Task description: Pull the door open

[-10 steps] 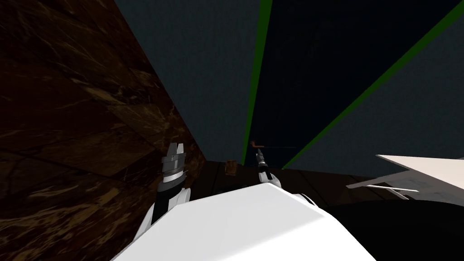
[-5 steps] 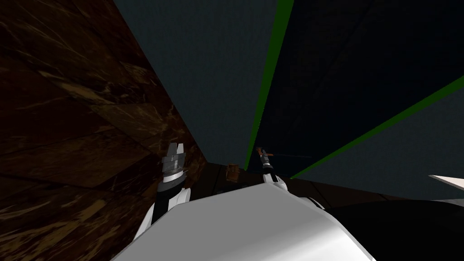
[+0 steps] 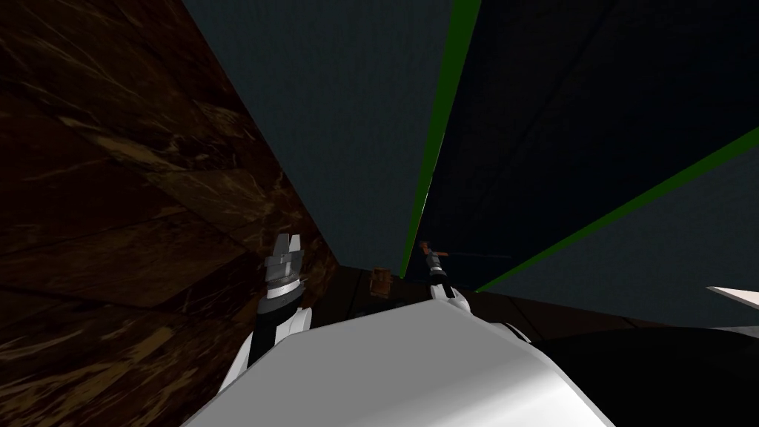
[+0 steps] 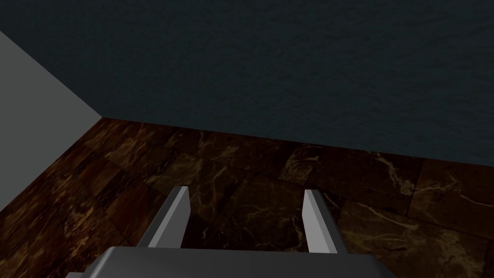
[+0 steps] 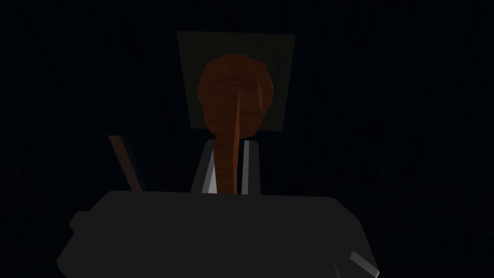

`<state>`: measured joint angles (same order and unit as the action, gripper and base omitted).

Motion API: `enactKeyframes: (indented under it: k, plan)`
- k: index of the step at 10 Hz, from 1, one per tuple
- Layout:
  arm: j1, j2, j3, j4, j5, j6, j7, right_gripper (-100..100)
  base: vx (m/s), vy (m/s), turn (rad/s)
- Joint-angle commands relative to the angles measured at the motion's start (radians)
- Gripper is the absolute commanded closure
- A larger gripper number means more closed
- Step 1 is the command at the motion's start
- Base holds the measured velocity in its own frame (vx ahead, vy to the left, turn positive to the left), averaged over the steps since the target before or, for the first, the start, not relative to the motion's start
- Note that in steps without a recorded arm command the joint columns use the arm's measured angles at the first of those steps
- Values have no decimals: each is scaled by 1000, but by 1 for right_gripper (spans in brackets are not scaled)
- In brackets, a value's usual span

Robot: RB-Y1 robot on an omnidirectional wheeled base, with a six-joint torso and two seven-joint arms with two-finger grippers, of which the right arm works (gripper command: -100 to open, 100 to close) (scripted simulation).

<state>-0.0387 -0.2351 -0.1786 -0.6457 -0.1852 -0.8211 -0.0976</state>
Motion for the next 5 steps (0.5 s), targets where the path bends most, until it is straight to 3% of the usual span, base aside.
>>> enactKeyframes:
  k: [1,3,5]
  plan:
    - [-1,-1,0,-1,0,-2,0,100,0,0,0]
    - [7,-11,12,1,6,-9,-18,100,-52,-6,61]
    - [16,-25,28,2,14,-20,-41,100,-194,-41,150]
